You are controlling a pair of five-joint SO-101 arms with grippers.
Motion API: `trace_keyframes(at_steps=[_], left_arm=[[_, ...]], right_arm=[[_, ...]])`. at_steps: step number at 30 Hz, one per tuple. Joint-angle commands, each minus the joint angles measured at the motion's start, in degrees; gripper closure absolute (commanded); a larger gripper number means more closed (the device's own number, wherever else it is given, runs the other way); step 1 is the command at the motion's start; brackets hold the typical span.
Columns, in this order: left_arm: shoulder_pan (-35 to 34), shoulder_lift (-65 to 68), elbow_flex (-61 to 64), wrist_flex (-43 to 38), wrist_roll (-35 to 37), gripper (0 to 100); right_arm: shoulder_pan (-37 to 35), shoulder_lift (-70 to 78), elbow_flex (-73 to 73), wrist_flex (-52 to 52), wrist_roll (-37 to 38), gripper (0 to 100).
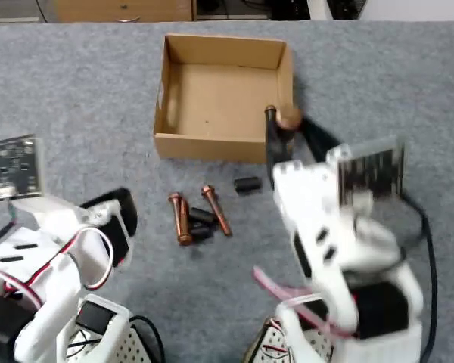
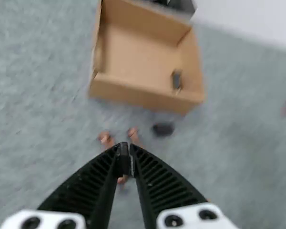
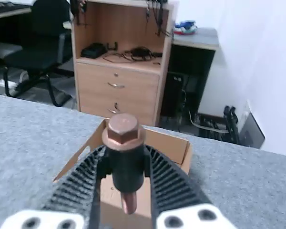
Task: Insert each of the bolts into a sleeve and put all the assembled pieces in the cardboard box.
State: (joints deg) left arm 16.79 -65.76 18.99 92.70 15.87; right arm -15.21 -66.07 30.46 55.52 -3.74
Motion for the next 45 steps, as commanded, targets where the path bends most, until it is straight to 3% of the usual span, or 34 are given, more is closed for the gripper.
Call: trace_keyframes(at_steps=[1,7,11,20,27,37,45], left_arm=[[-2.46,-0.04,1.58,3.87,-2.46,98],[-9.76,-0.04,5.98,5.10,-2.90,98],[-10.90,-3.12,9.58,5.10,-2.90,98],[-10.90,-24.22,20.22,5.01,-2.90,98],[-10.99,-38.64,21.19,4.75,-2.90,98],[-11.34,-36.70,21.19,4.75,-2.90,98],[-11.34,-36.79,21.10,4.84,-2.81,98]], right_arm=[[2.51,14.81,-14.02,-2.29,0.26,99.7],[5.49,36.62,-31.96,-2.29,0.09,99.7],[5.76,49.19,-40.57,-2.11,0.26,99.7],[5.85,77.76,-57.63,8.26,0.00,99.7],[8.57,96.22,-72.48,15.82,0.00,99.7],[9.27,117.58,-88.13,19.69,0.26,99.7],[8.84,124.88,-93.49,23.21,0.26,99.6]])
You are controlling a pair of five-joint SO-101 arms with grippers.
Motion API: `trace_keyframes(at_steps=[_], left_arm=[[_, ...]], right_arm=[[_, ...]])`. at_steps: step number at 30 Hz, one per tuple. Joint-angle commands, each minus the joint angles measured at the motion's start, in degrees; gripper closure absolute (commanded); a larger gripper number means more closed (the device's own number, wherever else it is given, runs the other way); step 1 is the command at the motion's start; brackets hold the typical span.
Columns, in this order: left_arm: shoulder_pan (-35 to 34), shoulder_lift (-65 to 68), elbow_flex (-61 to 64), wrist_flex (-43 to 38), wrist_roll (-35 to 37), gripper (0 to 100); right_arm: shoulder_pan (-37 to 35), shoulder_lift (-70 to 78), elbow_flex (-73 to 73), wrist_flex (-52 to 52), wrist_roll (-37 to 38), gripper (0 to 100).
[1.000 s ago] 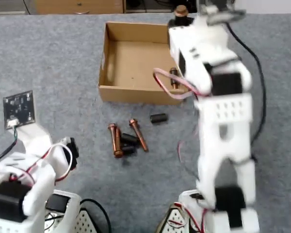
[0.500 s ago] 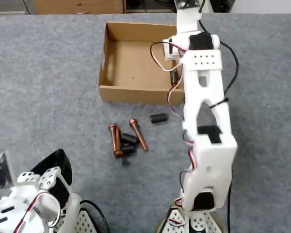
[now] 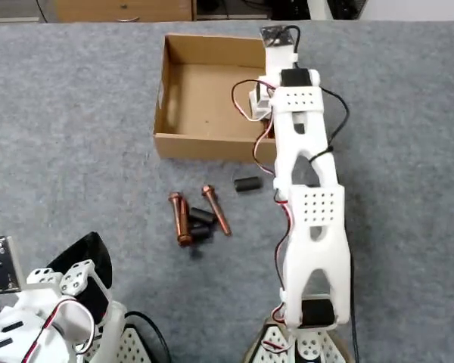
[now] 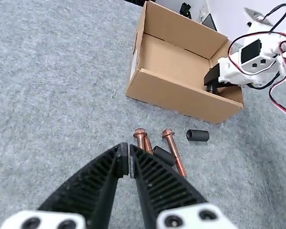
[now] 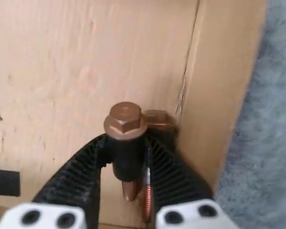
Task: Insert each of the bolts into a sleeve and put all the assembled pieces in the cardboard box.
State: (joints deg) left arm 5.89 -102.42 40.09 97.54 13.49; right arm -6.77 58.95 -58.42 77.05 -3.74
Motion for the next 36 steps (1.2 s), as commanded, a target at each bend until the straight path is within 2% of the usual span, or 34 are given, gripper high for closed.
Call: trace_keyframes(at_steps=[1,6,13,20,24,27,36], left_arm=[[-0.44,-0.13,0.00,0.00,-0.44,98],[-0.26,-0.13,0.00,0.00,-0.44,98],[-0.18,-0.22,-0.09,0.18,-0.18,98],[-0.44,-0.31,-0.18,0.26,-0.18,98],[-0.44,-0.31,-0.18,0.26,-0.09,98],[-0.44,-0.31,-0.09,0.18,-0.09,98],[-0.44,0.04,0.09,-0.09,-0.09,98]], right_arm=[[0.40,0.31,-5.32,2.37,0.26,99.6],[0.40,0.92,-9.54,6.95,0.26,99.0],[0.40,0.66,-12.62,10.81,0.26,80.5],[0.31,0.48,-19.03,15.47,0.00,80.1],[0.31,0.48,-30.81,24.79,0.00,80.2],[1.54,-0.04,-37.58,25.41,0.18,80.3],[2.33,-23.16,-23.08,25.41,0.00,80.3]])
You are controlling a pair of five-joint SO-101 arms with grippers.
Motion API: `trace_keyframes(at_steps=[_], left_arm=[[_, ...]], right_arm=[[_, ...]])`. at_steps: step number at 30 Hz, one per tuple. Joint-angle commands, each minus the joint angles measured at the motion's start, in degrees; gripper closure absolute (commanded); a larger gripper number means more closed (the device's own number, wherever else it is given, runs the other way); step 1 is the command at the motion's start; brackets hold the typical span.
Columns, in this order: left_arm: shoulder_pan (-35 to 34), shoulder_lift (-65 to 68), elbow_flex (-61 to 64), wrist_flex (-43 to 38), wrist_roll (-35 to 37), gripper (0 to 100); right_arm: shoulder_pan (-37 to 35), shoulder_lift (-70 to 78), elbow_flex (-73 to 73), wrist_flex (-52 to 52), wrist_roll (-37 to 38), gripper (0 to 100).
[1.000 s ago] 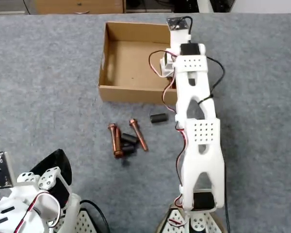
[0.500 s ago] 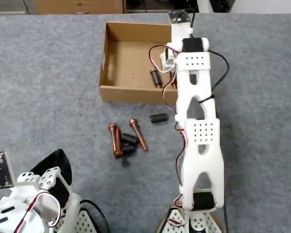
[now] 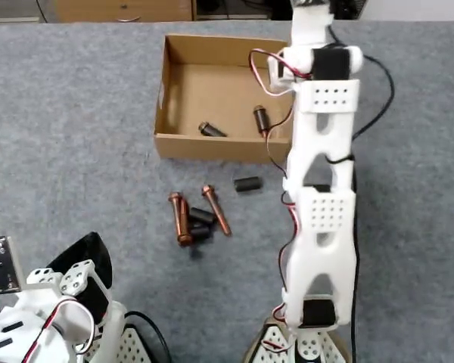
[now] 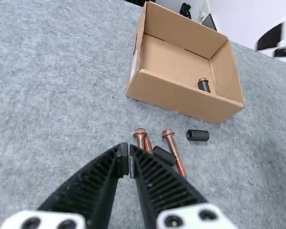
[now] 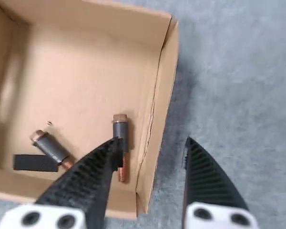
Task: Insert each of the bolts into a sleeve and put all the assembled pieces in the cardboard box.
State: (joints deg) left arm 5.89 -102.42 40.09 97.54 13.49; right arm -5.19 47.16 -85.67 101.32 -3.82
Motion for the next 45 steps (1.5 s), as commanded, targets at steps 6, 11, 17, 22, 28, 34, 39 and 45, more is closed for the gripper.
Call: trace_keyframes(at_steps=[6,11,17,22,28,34,39,45], left_arm=[[-0.44,0.04,0.09,-0.09,-0.09,98],[-0.44,0.04,0.09,-0.18,-0.09,98],[-0.44,0.04,0.09,-0.18,-0.09,98],[-0.44,0.04,0.18,-0.18,-0.09,98],[-0.53,-0.31,-0.09,0.18,-0.09,98],[-0.53,-0.40,-0.44,0.97,-0.09,98],[-0.53,-0.40,-0.53,0.97,-0.09,98],[-0.53,-0.40,-0.53,0.97,0.00,98]], right_arm=[[1.45,-29.14,22.20,1.14,2.55,80.3],[1.19,-41.54,41.63,1.05,25.93,80.3],[1.27,-51.03,55.87,-0.26,52.13,80.3],[-0.84,-53.67,63.52,0.62,68.40,80.3],[-4.53,-53.93,72.57,0.44,81.05,80.3],[-10.24,-53.93,82.33,-4.92,81.14,80.3],[-11.21,-53.93,90.42,-13.98,81.14,80.4],[-11.12,-53.85,99.91,-21.80,81.14,80.4]])
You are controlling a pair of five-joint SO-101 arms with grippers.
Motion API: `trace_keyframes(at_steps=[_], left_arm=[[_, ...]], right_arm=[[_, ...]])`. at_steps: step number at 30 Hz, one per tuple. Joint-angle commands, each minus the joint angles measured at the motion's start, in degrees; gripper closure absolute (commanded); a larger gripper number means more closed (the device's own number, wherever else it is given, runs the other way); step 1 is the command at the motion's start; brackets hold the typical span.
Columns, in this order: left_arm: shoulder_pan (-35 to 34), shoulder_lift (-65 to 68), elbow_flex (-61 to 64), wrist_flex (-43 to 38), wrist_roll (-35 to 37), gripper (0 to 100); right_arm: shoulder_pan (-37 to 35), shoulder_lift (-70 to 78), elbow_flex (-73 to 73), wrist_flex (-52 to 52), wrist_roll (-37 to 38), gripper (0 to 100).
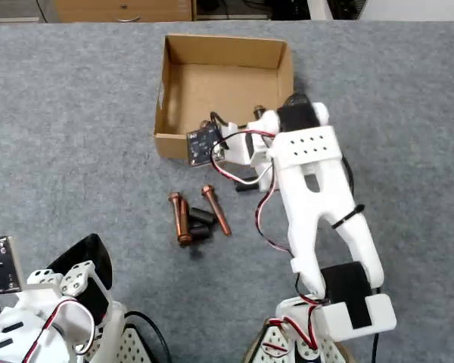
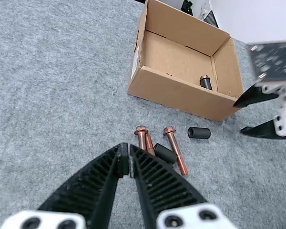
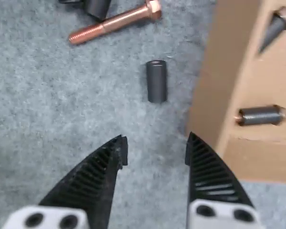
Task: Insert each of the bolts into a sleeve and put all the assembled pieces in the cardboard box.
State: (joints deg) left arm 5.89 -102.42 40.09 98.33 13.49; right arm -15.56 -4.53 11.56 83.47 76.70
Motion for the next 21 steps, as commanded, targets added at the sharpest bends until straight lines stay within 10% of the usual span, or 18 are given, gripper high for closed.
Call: trace_keyframes(at_steps=[1,21], left_arm=[[-0.53,-0.40,-0.53,0.18,0.00,98],[-0.09,-0.40,-0.44,0.00,0.00,98]], right_arm=[[-1.01,-2.15,4.00,-5.36,0.62,80.4],[-4.18,12.26,10.33,-22.86,0.53,80.4]])
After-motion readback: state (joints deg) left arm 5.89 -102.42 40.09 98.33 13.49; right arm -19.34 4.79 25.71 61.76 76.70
